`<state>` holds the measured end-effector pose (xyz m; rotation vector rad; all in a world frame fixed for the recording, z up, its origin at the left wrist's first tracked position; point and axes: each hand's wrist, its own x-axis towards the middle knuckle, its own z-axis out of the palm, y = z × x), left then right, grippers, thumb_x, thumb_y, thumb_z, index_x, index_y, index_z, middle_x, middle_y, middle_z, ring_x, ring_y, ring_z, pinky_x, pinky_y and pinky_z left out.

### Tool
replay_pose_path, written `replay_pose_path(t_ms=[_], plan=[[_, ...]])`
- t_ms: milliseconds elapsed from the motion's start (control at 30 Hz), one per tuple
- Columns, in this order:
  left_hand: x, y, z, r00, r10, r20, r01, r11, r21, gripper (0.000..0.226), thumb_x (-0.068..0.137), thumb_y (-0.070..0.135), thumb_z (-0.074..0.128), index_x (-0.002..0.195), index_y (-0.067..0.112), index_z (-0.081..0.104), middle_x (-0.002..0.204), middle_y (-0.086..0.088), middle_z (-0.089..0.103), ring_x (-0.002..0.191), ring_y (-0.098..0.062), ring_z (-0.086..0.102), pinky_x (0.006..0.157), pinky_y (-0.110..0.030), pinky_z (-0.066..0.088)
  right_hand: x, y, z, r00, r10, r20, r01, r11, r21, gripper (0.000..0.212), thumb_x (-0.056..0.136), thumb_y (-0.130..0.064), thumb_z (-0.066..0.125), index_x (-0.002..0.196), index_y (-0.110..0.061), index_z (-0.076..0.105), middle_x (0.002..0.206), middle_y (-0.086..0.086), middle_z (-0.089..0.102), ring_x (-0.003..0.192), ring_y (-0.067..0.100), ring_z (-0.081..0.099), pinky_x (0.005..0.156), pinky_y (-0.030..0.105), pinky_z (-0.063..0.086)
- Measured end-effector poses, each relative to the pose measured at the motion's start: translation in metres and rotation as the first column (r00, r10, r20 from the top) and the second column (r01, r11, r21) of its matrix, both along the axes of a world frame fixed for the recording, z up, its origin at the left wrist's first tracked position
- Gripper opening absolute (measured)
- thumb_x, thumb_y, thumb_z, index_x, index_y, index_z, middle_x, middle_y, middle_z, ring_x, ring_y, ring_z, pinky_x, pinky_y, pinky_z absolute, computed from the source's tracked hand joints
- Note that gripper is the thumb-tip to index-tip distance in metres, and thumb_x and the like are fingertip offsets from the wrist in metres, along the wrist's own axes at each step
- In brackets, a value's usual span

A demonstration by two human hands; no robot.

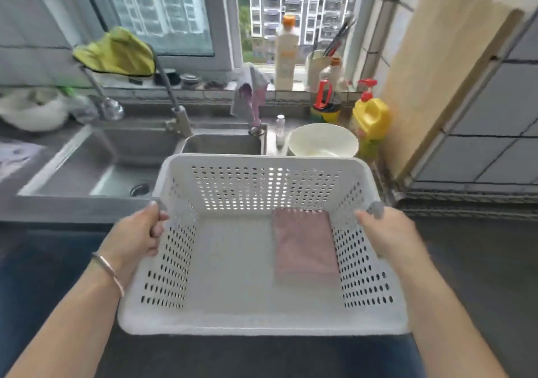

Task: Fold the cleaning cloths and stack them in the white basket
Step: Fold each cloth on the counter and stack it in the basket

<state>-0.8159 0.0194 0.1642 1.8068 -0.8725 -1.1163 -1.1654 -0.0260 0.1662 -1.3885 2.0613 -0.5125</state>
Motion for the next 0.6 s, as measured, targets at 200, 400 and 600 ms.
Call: replay_pose_path(t_ms=[200,400,600], plan=[[0.156,0.084,-0.003,0.952,0.306,0.011,-0.306,0.952,0.014,0.038,0.097,0.039,0.039,0.079,0.009,0.054,0.045,0.007,0.040,0.033,-0.004,0.031,0.036,-0.018,0.029,0.176,0.003,-0.024,0.963,0.264,0.055,-0.266,0.964,0.020,0.026,0.091,-0.039,0.050,0.082,-0.015,0.056,0.078,0.008,0.063,0.070,0.025,0.062,0.070,0.047,0.056],[0.253,0.176,0.000,0.825,0.565,-0.017,-0.565,0.825,0.025,0.032,0.096,0.036,0.041,0.087,0.009,0.055,0.057,0.002,0.033,0.048,-0.013,0.027,0.046,-0.024,0.026,0.328,0.004,-0.022,0.847,0.525,0.076,-0.526,0.850,-0.011,0.033,0.088,-0.032,0.054,0.063,-0.012,0.048,0.055,0.004,0.051,0.055,0.023,0.050,0.058,0.034,0.045],[0.326,0.258,-0.003,0.611,0.792,-0.009,-0.792,0.611,0.009,0.029,0.097,0.034,0.039,0.086,0.010,0.051,0.055,0.003,0.032,0.048,-0.012,0.026,0.037,-0.016,0.025,0.486,0.011,-0.012,0.641,0.761,0.102,-0.760,0.647,-0.054,0.031,0.088,-0.028,0.053,0.065,-0.010,0.045,0.051,0.009,0.046,0.051,0.023,0.042,0.051,0.029,0.030]])
